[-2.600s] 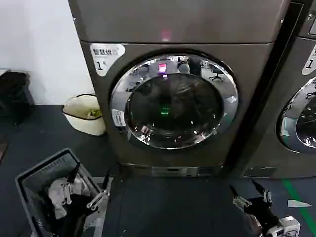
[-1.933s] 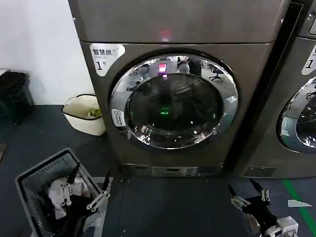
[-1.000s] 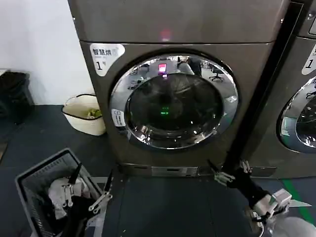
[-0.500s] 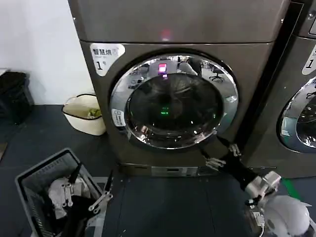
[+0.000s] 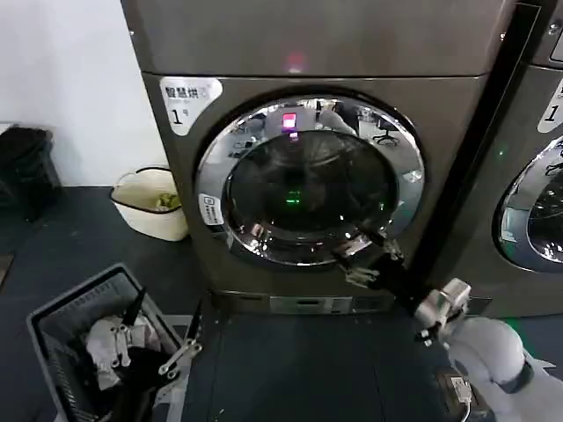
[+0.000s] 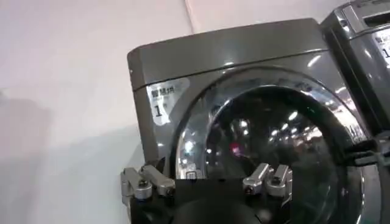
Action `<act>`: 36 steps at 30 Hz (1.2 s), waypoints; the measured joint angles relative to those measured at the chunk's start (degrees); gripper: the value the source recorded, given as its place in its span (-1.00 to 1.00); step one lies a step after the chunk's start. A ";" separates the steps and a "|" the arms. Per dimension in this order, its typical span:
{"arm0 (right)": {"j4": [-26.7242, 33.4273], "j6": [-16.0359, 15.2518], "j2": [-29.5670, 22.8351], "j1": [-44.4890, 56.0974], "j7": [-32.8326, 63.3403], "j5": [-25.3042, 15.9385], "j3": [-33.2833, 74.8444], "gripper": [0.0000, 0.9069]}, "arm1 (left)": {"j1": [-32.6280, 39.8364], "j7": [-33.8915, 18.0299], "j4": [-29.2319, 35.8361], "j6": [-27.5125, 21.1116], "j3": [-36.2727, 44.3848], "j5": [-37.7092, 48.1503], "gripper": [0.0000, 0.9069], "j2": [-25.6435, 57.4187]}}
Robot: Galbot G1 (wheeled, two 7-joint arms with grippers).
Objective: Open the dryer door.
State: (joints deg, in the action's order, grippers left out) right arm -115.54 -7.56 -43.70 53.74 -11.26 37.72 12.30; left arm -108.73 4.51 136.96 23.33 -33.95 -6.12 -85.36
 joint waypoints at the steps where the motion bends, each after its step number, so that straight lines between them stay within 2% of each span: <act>1: 0.34 0.00 -0.22 -0.90 -0.06 0.01 -0.77 1.00 | 0.00 0.00 -0.05 -0.01 0.00 -0.07 1.00 -0.09; 15: 4.84 -0.23 -4.39 -11.07 0.62 -0.55 -10.66 1.00 | 0.03 0.03 -0.74 -0.05 0.15 -0.79 1.00 -1.17; 36: 9.84 -0.56 -10.03 -19.57 3.77 -2.26 -18.99 1.00 | 0.28 0.02 -1.05 -0.01 1.06 -1.91 1.00 -2.43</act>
State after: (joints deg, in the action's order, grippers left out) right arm -105.70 -8.12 -53.73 34.18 -7.49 35.47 -6.69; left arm -108.45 4.53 135.91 23.31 -32.89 -8.03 -87.79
